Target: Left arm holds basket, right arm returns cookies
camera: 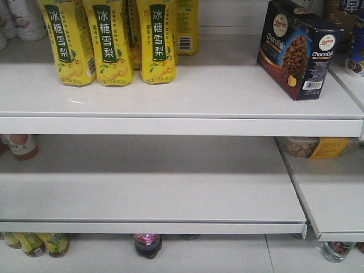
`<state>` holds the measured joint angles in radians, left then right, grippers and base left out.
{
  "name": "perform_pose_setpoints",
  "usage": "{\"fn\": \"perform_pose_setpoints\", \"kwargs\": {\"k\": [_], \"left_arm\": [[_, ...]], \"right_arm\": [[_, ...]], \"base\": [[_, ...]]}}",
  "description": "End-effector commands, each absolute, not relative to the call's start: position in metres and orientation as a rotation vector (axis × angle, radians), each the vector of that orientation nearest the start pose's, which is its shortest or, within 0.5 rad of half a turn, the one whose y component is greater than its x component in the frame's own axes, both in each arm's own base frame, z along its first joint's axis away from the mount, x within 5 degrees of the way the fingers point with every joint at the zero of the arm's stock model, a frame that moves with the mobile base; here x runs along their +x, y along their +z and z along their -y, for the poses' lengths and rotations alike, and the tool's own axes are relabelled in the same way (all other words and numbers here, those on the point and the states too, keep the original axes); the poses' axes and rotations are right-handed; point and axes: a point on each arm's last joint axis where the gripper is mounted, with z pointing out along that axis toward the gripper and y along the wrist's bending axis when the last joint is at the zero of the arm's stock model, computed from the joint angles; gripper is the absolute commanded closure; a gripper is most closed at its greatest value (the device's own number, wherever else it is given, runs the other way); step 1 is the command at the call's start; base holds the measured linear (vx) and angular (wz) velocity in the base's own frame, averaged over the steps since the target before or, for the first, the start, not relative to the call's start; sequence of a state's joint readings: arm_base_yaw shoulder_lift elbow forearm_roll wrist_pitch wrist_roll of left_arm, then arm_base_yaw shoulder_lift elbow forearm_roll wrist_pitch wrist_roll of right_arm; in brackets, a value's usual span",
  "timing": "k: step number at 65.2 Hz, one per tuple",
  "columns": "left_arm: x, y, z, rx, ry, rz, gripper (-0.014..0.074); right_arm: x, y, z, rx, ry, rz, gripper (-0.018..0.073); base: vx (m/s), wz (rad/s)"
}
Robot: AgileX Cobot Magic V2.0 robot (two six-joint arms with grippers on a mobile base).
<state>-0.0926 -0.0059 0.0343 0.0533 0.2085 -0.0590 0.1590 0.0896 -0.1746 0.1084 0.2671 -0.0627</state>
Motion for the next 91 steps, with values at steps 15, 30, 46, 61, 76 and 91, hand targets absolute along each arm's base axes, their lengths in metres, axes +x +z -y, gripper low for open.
{"fn": "perform_pose_setpoints", "kwargs": {"k": [15, 30, 46, 61, 76, 91], "left_arm": [[0.056, 0.19, 0.004, 0.083, -0.047, -1.605, 0.0603], [0.056, 0.19, 0.004, 0.083, -0.047, -1.605, 0.0603], [0.056, 0.19, 0.004, 0.083, -0.047, -1.605, 0.0603], [0.056, 0.19, 0.004, 0.083, -0.047, -1.605, 0.0603], [0.056, 0.19, 0.004, 0.083, -0.047, -1.605, 0.0603], [0.056, 0.19, 0.004, 0.083, -0.047, -1.605, 0.0603]], "right_arm": [[0.058, 0.253, -0.004, -0.093, 0.025, -1.599, 0.0568], [0.06, 0.224, 0.005, 0.067, -0.071, -1.519, 0.0568], [0.056, 0.204, 0.005, 0.053, -0.081, -1.5, 0.0568], [0.056, 0.204, 0.002, 0.018, -0.03, -1.501, 0.0568], [0.056, 0.204, -0.001, -0.016, 0.011, -1.5, 0.0568], [0.056, 0.204, -0.001, -0.002, 0.023, -1.499, 0.0568]], "base": [[0.0, 0.0], [0.0, 0.0], [0.0, 0.0], [0.0, 0.0], [0.0, 0.0], [0.0, 0.0]]}}
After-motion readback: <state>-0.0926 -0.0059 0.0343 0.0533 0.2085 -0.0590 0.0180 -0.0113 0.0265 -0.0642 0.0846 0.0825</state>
